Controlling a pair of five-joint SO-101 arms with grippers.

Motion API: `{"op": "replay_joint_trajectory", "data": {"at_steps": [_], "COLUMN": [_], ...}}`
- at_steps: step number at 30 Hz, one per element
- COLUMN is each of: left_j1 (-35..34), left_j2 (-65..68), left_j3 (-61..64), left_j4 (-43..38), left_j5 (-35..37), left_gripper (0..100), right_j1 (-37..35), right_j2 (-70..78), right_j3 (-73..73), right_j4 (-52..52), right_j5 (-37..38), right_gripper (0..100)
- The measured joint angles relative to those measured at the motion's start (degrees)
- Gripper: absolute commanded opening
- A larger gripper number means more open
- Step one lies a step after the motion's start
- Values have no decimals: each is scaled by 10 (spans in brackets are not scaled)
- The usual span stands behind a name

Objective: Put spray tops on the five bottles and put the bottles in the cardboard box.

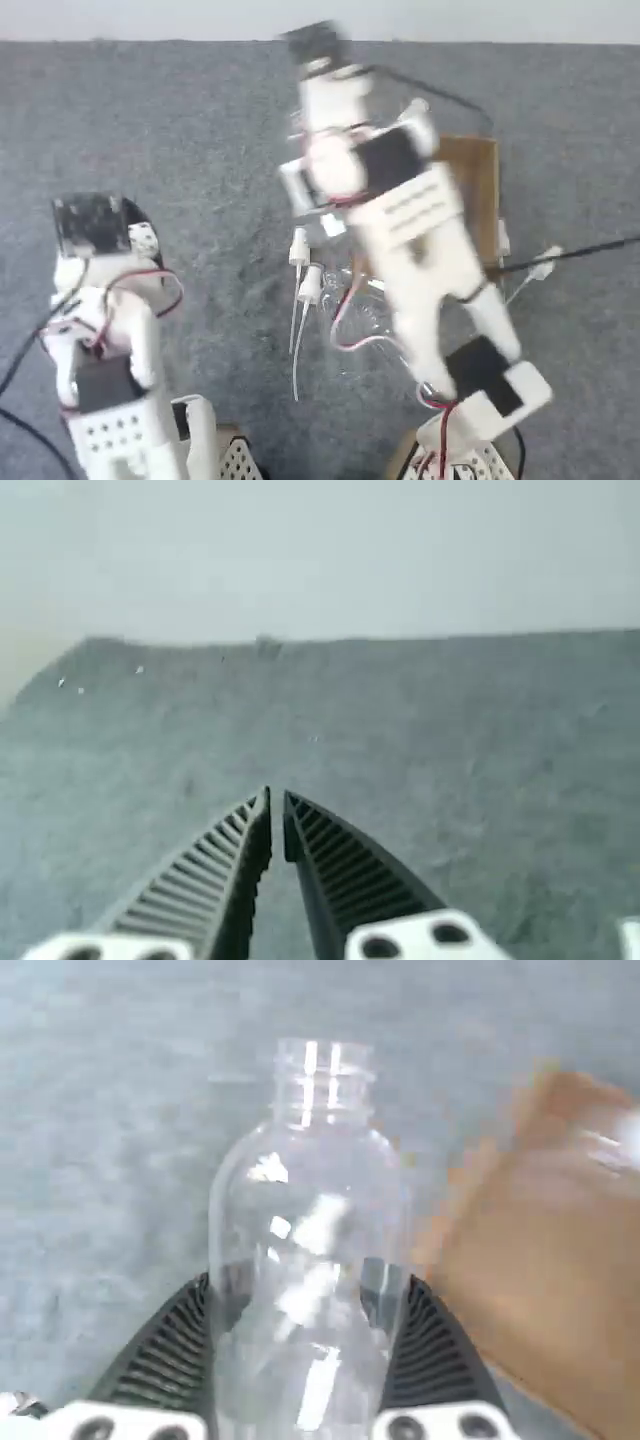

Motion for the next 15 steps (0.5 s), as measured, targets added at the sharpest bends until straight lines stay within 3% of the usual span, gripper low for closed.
{"op": "replay_joint_trajectory", "data": {"at_steps": [7, 15], "left_j1": [-53, -79], "left_j2": [193, 329], "left_j3": [-105, -170], "left_j4": [25, 25], "left_j5": [-25, -52], "left_gripper": [11, 12], "right_j1": [-66, -97], "right_j2": [105, 193], "right_j3": [98, 156], "right_j4": [-147, -268], "right_j5": [-58, -127], "right_gripper": [17, 127]}}
